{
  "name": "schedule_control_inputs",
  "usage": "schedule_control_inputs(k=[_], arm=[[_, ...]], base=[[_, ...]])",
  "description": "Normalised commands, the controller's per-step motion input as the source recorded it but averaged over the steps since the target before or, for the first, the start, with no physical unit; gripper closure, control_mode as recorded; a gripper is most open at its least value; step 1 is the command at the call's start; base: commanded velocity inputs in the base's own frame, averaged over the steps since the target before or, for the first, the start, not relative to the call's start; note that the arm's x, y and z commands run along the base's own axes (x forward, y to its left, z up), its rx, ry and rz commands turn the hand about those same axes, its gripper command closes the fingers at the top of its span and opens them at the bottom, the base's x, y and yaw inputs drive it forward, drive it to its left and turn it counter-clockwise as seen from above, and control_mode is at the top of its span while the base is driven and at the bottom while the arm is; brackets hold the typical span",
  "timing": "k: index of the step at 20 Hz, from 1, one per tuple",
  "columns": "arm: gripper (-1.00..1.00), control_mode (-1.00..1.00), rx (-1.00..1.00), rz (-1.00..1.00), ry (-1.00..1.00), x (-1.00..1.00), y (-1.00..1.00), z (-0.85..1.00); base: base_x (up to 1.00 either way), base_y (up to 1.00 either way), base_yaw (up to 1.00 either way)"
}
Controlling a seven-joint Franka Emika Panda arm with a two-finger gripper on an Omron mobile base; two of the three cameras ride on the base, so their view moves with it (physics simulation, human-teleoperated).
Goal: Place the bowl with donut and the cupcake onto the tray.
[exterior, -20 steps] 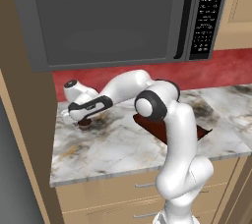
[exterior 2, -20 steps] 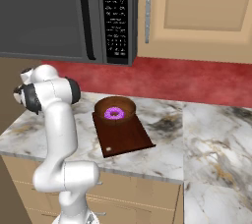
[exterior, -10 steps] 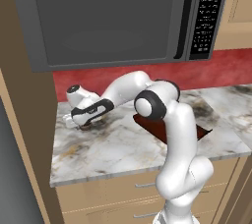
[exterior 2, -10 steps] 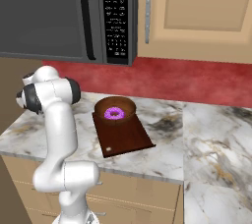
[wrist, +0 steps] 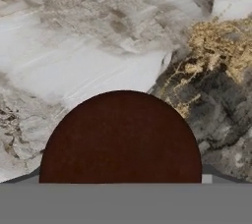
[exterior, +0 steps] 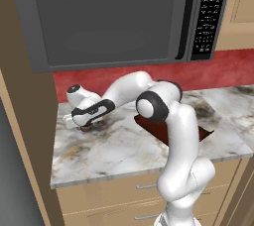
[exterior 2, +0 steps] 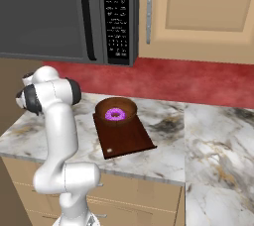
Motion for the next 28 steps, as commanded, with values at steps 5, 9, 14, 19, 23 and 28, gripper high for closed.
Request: schedule_control_inputs(k=[5, 9, 14, 19, 23, 28], arm=[[1.0, -1.0, -0.02, -0.09, -0.12, -0.55, -0.05, 0.02], [1.0, -1.0, -0.02, -0.07, -0.04, -0.43, -0.05, 0.41], [1.0, -1.0, 0.0, -0.08, 0.06, -0.37, -0.17, 0.55], [1.0, -1.0, 0.0, -0.08, 0.13, -0.47, -0.26, 0.48], [1.0, -1.0, -0.02, -0.01, 0.16, -0.67, -0.31, 0.24], [1.0, -1.0, 0.0, -0.03, 0.04, -0.85, -0.36, 0.06]], base=[[0.0, 0.0, 0.0], [0.0, 0.0, 0.0], [0.0, 0.0, 0.0], [0.0, 0.0, 0.0], [0.0, 0.0, 0.0], [0.0, 0.0, 0.0]])
